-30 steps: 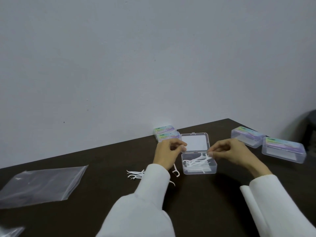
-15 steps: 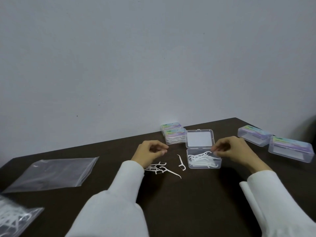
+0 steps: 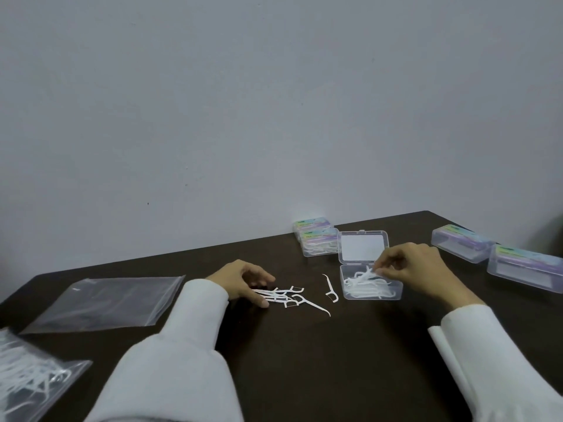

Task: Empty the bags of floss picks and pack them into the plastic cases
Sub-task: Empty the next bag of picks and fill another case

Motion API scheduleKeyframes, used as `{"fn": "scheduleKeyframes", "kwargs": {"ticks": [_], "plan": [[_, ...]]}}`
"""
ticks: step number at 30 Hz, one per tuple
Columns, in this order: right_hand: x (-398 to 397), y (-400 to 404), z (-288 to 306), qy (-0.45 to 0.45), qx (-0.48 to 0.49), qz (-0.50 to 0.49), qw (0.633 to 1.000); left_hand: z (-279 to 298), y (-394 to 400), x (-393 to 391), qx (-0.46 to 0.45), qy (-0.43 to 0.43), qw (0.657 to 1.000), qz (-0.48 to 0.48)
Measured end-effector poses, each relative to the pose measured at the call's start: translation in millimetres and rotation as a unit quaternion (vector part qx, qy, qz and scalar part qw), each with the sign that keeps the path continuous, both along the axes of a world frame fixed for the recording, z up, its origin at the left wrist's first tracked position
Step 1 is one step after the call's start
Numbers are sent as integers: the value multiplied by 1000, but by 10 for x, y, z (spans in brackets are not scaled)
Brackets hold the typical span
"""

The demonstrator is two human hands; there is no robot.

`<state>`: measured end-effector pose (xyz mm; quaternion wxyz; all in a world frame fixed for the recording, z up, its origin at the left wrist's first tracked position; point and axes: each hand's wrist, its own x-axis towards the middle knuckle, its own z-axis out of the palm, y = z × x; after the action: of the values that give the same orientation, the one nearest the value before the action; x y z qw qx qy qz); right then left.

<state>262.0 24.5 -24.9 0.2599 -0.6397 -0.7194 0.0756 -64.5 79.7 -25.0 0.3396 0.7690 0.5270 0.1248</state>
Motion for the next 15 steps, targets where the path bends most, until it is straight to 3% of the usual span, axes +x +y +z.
{"fn": "scheduleKeyframes", "kwargs": {"ticks": [4, 6, 15], "plan": [[-174, -8, 4, -15, 85, -12, 996, -19, -5, 98, 35, 7, 999, 4], [-359, -66, 17, -65, 107, 0, 992, -20, -13, 138, 43, 6, 999, 2], [-905, -137, -127, -278, 35, 43, 959, -49, -34, 226, 54, -21, 998, -14]]}}
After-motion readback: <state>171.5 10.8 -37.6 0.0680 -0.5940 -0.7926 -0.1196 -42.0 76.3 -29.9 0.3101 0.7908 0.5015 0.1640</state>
